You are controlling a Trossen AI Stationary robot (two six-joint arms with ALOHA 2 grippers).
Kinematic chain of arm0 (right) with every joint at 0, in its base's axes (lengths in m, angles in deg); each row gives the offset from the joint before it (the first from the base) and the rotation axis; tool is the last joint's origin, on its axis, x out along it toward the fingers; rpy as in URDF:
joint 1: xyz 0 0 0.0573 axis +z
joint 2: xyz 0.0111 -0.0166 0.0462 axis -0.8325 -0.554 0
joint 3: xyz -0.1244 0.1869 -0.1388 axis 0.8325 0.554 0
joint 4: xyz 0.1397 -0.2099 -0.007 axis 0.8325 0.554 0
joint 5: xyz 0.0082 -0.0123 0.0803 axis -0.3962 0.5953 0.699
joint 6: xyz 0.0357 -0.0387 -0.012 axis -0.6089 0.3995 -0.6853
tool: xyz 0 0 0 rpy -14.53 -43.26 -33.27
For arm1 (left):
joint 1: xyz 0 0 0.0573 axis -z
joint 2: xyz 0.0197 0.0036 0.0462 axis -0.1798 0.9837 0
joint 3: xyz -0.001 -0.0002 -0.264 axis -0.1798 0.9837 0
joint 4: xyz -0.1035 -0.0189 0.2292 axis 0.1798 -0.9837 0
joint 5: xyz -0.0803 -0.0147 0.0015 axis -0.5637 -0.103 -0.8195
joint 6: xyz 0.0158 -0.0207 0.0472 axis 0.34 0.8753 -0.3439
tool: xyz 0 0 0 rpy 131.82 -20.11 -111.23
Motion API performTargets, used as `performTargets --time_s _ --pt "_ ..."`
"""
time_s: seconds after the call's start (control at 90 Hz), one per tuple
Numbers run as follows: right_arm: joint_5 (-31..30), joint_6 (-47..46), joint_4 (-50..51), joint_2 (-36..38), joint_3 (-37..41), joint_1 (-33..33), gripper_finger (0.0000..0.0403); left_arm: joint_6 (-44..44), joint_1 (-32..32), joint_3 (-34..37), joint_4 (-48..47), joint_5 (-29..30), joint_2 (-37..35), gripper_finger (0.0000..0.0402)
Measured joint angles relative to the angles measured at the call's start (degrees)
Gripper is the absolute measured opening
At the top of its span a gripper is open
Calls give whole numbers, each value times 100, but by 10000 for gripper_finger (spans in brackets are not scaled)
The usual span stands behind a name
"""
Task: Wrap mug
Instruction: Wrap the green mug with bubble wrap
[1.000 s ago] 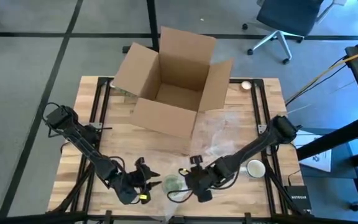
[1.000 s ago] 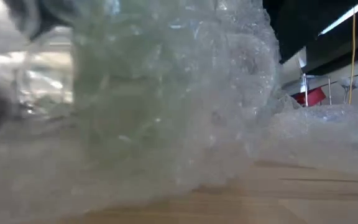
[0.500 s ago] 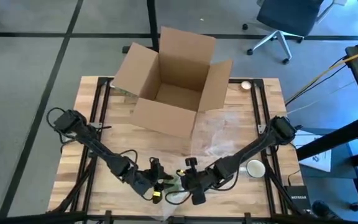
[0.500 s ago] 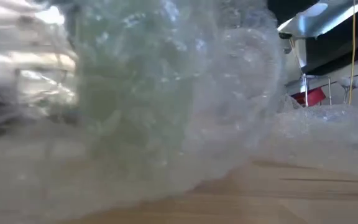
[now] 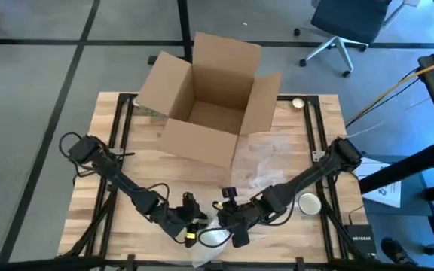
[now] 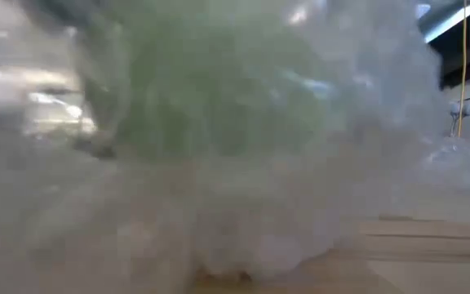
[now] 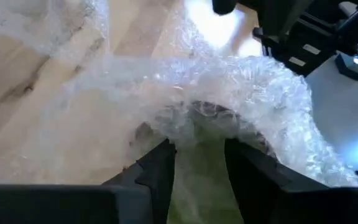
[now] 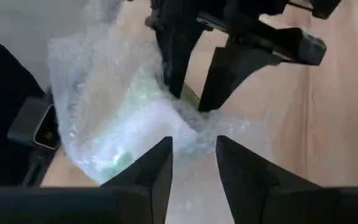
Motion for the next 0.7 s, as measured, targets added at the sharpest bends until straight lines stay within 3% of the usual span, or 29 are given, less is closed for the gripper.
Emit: performTargets --time_s 0.178,0.344,0.433,0.511,0.6,0.7 --pt "235 -590 694 -74 15 59 111 -72 -3 2 68 33 3 124" --pt "346 -1307 382 -84 401 456 111 -111 -3 2 107 12 1 124" --pt "278 -1846 -119 -123 873 693 111 -129 -3 2 181 11 1 124" --pt "-131 -2190 -1007 -127 1182 795 111 -137 -3 2 197 13 1 124" --pt "-684 -2360 -1723 -127 1300 794 111 -149 -7 2 197 12 -3 124" --pt "-739 -2424 -2293 -291 1349 788 111 -142 -6 2 194 5 -8 124"
